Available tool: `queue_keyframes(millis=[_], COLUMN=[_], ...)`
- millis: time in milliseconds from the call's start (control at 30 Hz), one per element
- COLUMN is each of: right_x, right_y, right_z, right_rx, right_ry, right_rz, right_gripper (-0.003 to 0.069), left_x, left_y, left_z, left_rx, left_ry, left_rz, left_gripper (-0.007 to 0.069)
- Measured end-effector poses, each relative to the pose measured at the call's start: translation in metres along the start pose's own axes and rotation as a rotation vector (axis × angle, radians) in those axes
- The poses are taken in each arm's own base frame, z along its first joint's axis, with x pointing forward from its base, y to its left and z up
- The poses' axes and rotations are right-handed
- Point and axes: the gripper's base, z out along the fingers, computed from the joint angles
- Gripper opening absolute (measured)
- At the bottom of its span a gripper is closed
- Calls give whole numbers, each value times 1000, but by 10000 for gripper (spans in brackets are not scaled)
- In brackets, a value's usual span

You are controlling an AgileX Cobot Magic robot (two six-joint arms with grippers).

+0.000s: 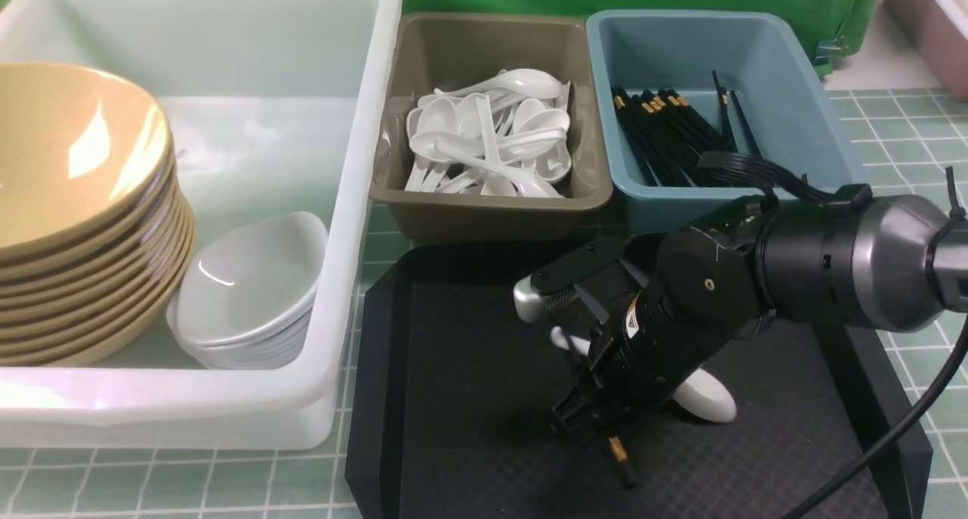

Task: On blue table put chopsticks spoon bowls plates into blue grey white boxes.

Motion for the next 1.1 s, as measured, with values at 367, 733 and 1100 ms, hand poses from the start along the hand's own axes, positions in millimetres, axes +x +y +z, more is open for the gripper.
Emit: queue_keyframes(millis=[367, 733, 1100], right_x=[-27, -82, -69], right_y=[-9, -139, -159], right_z=[-129, -125, -99], right_rx=[82, 368, 307], right_ry=[-476, -903, -279], right_rz=[-97, 69, 188], right_gripper=[87, 113, 366], left_x=[0, 0, 0], left_y=[0, 0, 0], left_z=[0, 0, 0], left_rx=[0, 0, 0], left_ry=[0, 0, 1], left_rz=[0, 0, 0], left_gripper=[1, 1, 1])
